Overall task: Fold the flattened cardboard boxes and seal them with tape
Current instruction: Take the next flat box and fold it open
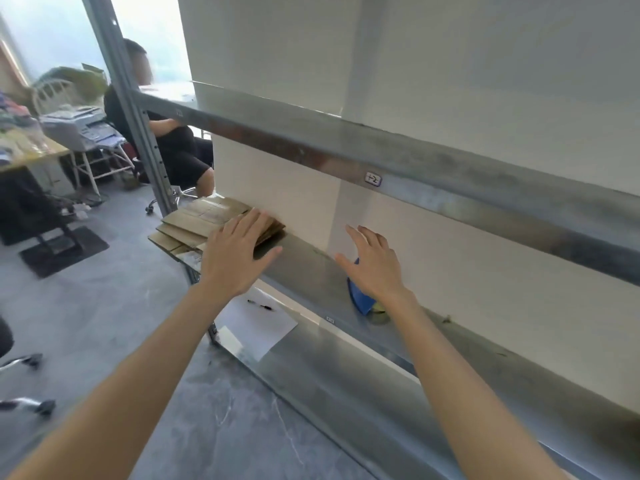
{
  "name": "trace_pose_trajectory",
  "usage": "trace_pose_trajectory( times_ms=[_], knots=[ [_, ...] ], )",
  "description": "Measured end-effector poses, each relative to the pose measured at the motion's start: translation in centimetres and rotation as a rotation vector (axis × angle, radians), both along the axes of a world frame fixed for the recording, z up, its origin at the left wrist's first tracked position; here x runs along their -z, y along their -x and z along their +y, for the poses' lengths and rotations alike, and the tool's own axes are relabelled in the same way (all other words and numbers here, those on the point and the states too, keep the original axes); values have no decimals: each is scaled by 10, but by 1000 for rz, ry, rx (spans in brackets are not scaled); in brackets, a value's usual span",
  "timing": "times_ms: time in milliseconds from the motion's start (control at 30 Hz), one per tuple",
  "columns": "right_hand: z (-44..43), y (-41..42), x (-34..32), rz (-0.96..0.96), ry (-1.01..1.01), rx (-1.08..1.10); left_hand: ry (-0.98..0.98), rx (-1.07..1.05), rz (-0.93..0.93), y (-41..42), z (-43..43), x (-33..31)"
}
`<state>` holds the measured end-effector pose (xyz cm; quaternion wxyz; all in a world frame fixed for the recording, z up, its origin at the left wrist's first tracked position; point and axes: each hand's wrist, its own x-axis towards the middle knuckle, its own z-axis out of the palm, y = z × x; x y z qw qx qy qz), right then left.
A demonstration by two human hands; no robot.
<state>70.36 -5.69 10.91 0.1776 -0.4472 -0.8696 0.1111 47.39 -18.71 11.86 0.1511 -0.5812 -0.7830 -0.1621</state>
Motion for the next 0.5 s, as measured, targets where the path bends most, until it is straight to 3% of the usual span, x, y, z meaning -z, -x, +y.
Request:
trace_pose_trajectory(
  times_ms=[500],
  knots=[
    [92, 178, 41, -43, 142, -12, 155, -6, -53, 179, 100, 47]
  ],
)
